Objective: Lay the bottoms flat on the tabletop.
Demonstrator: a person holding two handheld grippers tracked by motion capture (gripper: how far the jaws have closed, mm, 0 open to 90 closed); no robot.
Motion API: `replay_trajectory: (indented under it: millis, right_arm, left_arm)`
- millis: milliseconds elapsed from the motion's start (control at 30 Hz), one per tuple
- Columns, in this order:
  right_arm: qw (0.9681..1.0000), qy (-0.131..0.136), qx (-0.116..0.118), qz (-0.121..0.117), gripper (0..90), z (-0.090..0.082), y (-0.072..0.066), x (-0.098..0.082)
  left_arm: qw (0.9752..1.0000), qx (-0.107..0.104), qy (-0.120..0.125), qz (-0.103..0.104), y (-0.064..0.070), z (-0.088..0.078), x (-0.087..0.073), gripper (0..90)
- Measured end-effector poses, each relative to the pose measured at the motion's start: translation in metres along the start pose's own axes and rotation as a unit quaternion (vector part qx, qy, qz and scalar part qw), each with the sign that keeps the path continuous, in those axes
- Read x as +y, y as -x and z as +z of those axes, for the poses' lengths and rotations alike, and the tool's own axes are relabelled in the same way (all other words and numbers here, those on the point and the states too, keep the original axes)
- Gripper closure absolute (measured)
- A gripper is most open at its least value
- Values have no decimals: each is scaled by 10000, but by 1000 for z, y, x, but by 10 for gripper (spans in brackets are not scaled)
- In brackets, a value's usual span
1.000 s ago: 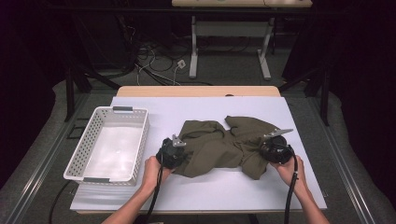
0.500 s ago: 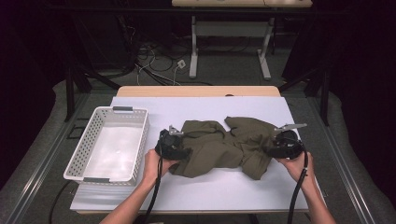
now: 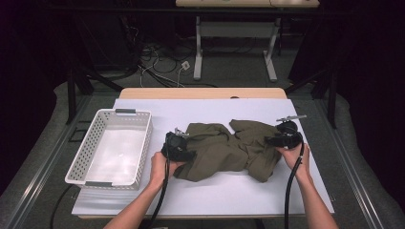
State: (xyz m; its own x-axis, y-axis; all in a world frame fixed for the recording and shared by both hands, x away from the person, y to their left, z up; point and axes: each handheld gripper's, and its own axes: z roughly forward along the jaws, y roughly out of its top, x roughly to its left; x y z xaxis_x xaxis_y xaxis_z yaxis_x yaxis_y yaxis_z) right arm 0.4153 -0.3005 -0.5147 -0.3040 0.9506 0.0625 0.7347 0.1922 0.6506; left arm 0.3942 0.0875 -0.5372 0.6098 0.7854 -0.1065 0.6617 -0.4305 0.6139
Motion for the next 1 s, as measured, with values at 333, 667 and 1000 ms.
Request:
replay_trajectory:
  millis: [333,667,1000]
  right_arm:
    - [9994,-214,217,-140,619,20,-1,-11]
    - [9979,275,-201,-547,715,-15,-17,-9]
    - [9948,-121,-393,-935,641,-7,-34,-21]
  left_arm:
    - [10000,-8,-77,63,2,6,-5,593]
    - [9961,388,171,774,14,-12,-2,789]
    - [9954,406,96,858,8,-16,1,795]
